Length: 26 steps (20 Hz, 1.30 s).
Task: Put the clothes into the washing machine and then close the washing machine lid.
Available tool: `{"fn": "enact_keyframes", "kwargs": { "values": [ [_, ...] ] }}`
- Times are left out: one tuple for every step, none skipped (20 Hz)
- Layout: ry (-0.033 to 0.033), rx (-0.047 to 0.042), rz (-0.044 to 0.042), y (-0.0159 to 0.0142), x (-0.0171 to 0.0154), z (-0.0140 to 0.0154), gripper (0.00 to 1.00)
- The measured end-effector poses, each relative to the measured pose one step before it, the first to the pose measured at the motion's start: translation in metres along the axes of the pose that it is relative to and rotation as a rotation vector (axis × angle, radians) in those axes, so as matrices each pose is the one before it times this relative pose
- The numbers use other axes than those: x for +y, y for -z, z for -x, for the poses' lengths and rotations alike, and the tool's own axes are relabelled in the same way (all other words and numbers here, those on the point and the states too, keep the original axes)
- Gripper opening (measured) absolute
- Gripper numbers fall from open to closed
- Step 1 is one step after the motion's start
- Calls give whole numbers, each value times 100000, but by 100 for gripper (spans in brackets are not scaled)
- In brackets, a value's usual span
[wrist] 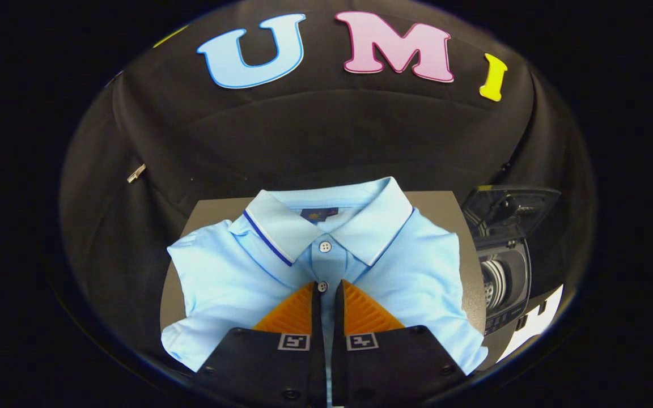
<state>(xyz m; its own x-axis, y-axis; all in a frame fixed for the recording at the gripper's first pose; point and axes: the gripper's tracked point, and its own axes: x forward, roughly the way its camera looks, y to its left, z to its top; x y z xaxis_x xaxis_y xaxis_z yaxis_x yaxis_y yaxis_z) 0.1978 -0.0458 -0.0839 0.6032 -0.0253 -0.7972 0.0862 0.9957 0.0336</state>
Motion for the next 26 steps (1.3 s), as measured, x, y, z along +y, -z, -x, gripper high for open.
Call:
{"fn": "enact_keyframes", "kwargs": {
  "values": [
    [726,-747,1182,-114,1,79,9],
    [635,-1519,2016,-158,242,14,9],
    [540,-687,1522,-29,-18,103,5],
    [795,-1457,-428,179,20,83,5],
    [409,-877,316,-58,-22,169,5],
    [789,-114,937,108,-135,145,5],
    [-447,-1615,758,-101,156,281,5],
    [66,-724,386,-106,3,173,5],
    [-838,-1004,623,-22,90,178,5],
    [-356,-1591,1184,-281,2,510,5],
    [70,-959,-438,-164,-170,365,5],
    [-383,-1447,-1265,-192,-34,574,5],
    [-485,-827,-1452,-225,-66,458,5],
    [-170,-1379,-995,-443,-106,442,5],
    [103,-853,-532,-389,-240,566,5],
    [772,-1372,353,-566,-376,436,5],
    [389,-1208,785,-402,-410,511,5],
    [873,-1331,568,-453,-450,373,5],
    [536,-1708,45,-579,-433,454,5],
    [35,-1479,256,-598,-287,481,5],
    [745,-1510,452,-593,-499,416,5],
    [1003,-769,415,-371,-771,436,5],
    [664,-1203,799,-373,-683,304,5],
    [1279,-603,559,-413,-797,301,5],
    [1376,-865,1021,-336,-924,278,5],
    [1577,-678,1034,-352,-929,119,5]
  ]
}}
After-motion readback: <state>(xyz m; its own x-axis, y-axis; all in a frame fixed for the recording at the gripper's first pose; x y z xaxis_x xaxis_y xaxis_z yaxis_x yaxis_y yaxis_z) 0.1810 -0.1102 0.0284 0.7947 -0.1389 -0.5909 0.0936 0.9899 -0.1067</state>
